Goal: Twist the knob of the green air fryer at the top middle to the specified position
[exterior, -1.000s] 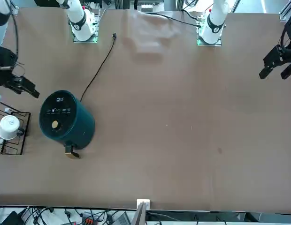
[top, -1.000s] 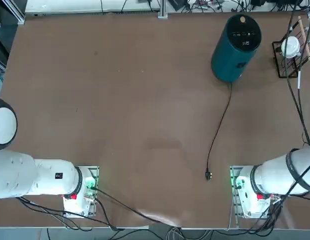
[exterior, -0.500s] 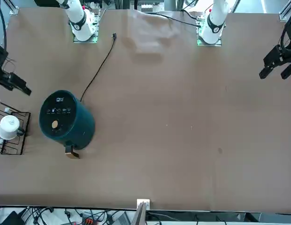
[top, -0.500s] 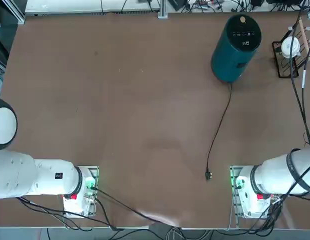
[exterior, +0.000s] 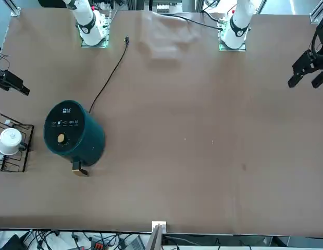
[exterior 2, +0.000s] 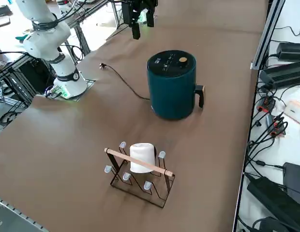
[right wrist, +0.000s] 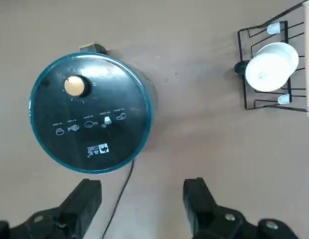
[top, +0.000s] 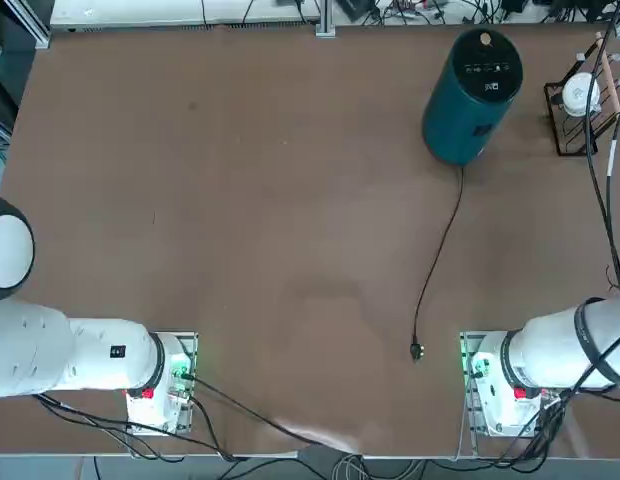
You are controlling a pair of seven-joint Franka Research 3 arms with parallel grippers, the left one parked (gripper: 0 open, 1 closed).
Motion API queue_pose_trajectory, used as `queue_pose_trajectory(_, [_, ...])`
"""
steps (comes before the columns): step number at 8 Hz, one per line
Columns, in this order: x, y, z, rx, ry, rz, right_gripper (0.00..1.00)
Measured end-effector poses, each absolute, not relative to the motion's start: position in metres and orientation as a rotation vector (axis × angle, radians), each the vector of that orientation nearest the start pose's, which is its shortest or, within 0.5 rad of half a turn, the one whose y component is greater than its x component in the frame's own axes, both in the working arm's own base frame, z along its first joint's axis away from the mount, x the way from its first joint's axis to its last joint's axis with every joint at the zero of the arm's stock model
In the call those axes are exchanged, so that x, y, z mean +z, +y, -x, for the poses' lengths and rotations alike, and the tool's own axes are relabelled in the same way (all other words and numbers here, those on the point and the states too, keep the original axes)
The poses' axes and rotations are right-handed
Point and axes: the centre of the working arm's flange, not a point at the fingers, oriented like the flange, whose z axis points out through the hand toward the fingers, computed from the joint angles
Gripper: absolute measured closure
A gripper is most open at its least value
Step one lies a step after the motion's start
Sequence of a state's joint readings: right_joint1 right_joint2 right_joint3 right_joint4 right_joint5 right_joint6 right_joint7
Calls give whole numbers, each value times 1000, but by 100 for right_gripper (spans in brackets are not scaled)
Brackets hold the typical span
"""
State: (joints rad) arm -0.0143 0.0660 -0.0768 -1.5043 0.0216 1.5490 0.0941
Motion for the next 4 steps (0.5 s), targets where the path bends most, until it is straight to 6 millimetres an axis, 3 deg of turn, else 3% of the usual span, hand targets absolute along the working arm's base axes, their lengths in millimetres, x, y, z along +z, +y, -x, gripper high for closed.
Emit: queue_pose_trajectory(4, [619,-44,-571,26,273,3113,0])
